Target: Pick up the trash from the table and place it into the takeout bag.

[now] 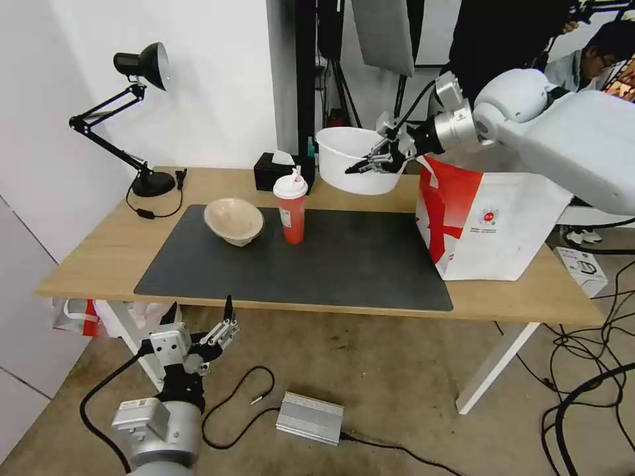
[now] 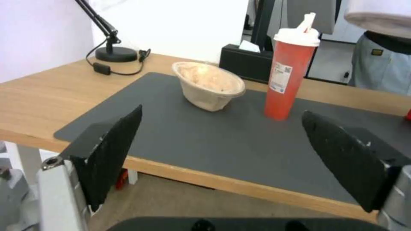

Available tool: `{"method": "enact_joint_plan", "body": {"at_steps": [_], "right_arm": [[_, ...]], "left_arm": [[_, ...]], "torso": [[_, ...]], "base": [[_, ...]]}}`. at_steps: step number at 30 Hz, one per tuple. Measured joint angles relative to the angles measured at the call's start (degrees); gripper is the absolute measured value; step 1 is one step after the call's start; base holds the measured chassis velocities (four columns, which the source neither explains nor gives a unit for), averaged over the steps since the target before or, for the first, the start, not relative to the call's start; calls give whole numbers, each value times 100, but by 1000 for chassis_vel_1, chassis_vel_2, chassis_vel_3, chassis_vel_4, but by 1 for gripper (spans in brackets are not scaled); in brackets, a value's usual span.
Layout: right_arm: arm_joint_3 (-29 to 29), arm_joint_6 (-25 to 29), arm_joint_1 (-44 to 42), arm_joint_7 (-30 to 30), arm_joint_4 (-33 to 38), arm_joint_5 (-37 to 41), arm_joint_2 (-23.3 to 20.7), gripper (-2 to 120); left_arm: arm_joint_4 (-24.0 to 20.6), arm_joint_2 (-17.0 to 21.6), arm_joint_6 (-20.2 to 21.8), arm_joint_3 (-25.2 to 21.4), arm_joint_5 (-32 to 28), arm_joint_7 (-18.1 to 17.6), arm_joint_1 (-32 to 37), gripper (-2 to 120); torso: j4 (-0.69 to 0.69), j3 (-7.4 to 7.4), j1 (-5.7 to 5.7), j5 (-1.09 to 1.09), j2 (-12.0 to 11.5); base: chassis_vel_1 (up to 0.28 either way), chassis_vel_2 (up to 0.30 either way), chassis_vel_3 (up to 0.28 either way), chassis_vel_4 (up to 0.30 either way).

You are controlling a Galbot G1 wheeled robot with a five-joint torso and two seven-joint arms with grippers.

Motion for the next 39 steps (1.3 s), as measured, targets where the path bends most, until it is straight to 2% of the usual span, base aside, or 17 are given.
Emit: {"method": "enact_joint_plan", "body": {"at_steps": [16, 30, 39], "right_arm": [[-96, 29, 557, -80, -173, 68, -19, 0], [-108, 37, 908, -130, -299, 261, -327, 0], [-86, 37, 1090, -160, -428, 366, -358, 0]], "left_arm": [[-54, -34, 0, -9, 24, -1, 50, 100], [-82, -3, -13, 23, 62, 1, 112, 100], [-92, 0, -14, 40, 66, 5, 88, 100]], "torso": [[0, 0, 0, -2, 1], [0, 0, -1, 0, 1], [0, 0, 0, -1, 1]], "base": [[0, 0, 0, 0], [0, 0, 0, 0], [0, 0, 0, 0]]}}
